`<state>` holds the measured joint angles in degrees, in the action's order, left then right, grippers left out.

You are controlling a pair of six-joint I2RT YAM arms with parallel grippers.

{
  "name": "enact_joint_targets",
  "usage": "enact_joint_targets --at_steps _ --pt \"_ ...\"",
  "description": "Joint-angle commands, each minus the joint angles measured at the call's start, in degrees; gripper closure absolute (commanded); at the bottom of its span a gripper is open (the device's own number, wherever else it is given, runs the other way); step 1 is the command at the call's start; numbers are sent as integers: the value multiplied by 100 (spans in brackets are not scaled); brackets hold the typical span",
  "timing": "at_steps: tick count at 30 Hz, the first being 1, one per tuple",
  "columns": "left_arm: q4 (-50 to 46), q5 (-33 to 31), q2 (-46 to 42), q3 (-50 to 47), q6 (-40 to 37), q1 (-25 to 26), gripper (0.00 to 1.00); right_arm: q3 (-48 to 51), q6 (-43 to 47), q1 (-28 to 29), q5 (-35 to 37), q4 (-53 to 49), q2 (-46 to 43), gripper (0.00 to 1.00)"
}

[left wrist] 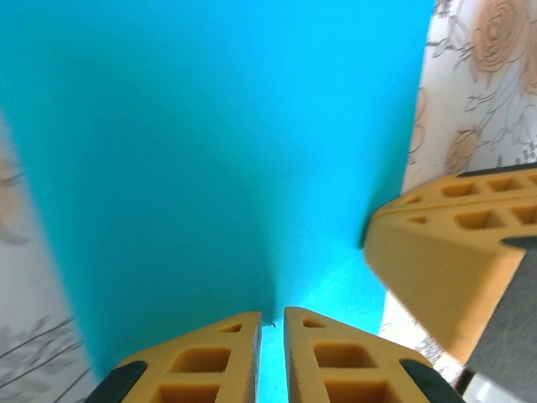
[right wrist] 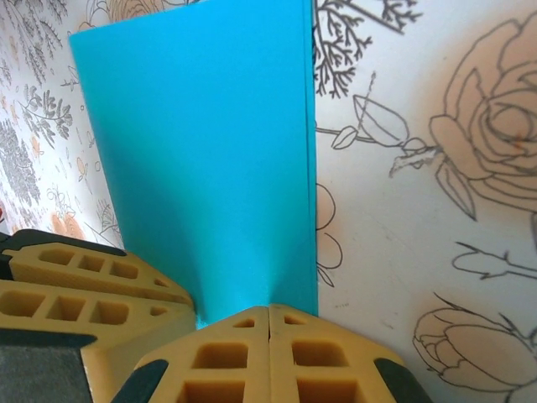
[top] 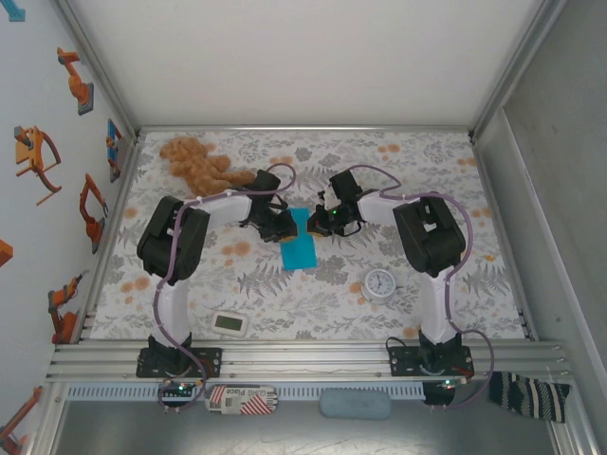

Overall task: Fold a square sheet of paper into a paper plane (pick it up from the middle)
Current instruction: First fold the square sheet of paper in half at the center of the table.

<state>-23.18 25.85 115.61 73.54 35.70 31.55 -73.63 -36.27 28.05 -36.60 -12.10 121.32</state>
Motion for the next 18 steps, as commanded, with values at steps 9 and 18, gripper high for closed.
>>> enact_joint_targets --at_steps 9,18 --pt "-711 -534 -1130 -635 -624 -494 83 439 195 42 1586 -1153 868 100" --pt "561 151 -1081 -484 -87 -100 83 450 177 42 1595 -1128 871 100"
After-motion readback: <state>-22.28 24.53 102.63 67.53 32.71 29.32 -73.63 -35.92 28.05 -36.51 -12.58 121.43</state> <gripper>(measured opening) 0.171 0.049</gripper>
